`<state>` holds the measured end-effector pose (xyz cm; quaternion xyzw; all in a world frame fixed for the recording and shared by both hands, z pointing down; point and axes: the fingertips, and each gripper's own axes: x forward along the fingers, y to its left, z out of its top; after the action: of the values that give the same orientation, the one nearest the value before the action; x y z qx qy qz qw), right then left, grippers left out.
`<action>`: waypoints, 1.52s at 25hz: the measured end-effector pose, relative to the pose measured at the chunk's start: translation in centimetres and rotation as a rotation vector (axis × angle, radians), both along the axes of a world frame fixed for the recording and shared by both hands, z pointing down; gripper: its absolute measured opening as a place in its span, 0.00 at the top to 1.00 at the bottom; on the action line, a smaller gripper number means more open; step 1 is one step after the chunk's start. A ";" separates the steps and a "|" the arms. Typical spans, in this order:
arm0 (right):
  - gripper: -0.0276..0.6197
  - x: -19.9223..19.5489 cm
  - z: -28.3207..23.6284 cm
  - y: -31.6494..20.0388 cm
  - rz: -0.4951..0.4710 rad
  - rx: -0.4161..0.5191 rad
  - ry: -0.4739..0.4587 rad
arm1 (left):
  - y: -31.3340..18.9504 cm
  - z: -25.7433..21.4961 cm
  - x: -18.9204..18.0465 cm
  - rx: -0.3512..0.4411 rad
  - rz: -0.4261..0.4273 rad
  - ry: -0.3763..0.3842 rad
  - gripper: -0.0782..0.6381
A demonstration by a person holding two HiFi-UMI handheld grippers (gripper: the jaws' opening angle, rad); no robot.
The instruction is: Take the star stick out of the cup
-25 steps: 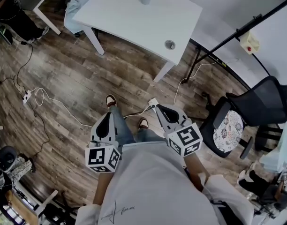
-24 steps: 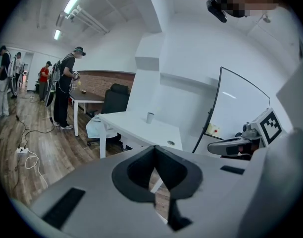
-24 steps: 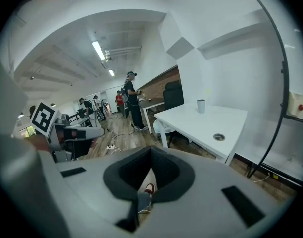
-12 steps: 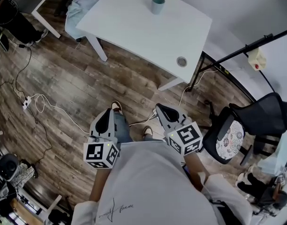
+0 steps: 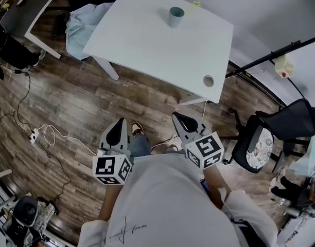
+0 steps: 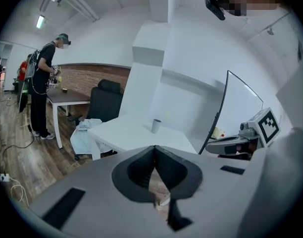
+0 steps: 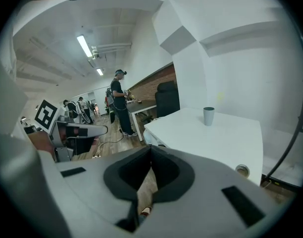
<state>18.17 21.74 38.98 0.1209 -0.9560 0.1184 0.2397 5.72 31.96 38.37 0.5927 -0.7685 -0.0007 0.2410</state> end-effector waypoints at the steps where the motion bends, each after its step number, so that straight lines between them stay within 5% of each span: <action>1: 0.94 -0.9 -0.1 -0.2 0.011 0.003 -0.002 | -0.3 -0.1 -1.0 0.004 0.010 -0.001 0.88; 11: 0.94 -7.0 -1.6 -1.3 0.111 0.032 -0.050 | -2.0 -0.5 -8.0 0.022 0.093 -0.003 0.88; 24: 0.94 -8.4 -0.8 -5.0 0.204 0.027 -0.040 | -5.1 0.9 -9.8 0.018 0.153 0.057 0.88; 38: 0.94 -9.6 -0.9 -15.2 0.263 0.022 -0.050 | -15.6 0.1 -10.8 0.005 0.234 0.043 0.88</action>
<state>8.59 6.54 38.04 0.2449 -0.9388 0.1411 0.1967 -5.12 16.40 38.48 0.6790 -0.6885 0.0128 0.2544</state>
